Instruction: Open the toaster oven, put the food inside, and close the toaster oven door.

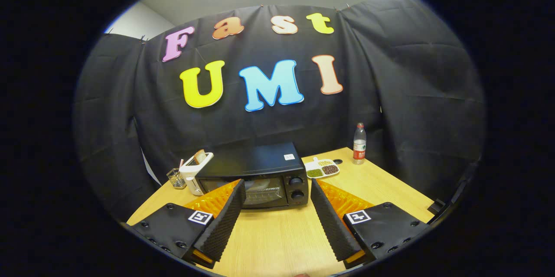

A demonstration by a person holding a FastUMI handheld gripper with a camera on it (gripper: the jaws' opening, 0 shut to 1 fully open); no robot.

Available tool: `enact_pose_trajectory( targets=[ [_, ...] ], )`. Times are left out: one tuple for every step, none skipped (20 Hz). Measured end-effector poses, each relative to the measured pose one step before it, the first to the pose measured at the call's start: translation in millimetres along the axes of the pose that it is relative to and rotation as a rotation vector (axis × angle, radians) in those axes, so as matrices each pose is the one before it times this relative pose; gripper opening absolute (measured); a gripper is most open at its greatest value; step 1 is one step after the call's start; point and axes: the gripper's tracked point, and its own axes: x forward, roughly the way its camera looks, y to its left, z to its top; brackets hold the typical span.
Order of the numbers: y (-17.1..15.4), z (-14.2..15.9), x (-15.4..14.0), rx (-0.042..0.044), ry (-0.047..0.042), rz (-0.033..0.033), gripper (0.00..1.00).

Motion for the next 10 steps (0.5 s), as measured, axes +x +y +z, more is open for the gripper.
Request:
enact_pose_trajectory(
  targets=[
    [-7.73,0.91,-4.01,-0.01648,0.00477,0.00438,0.96],
    [-5.67,5.38,-4.52,-0.02419,-0.01351,0.00842,0.97],
    [-6.47,7.01,-3.60,-0.03119,-0.02686,-0.00511,0.97],
    [-8.36,5.25,-5.64,-0.02375,-0.02070,-0.00951,0.98],
    [-3.74,4.72,-6.15,-0.00903,-0.01746,-0.00009,0.98],
    [-0.72,5.42,-6.97,-0.00123,-0.01690,0.00362,0.98],
    [-2.84,5.91,-6.64,-0.00357,-0.01355,-0.00358,0.98],
    [-6.50,4.15,-6.49,-0.00688,-0.01077,-0.01046,0.98],
    [-5.47,6.58,-6.40,-0.00864,-0.01550,-0.01010,0.98],
    [-6.44,7.18,-7.04,-0.00649,-0.01672,-0.01062,0.98]
  ],
)
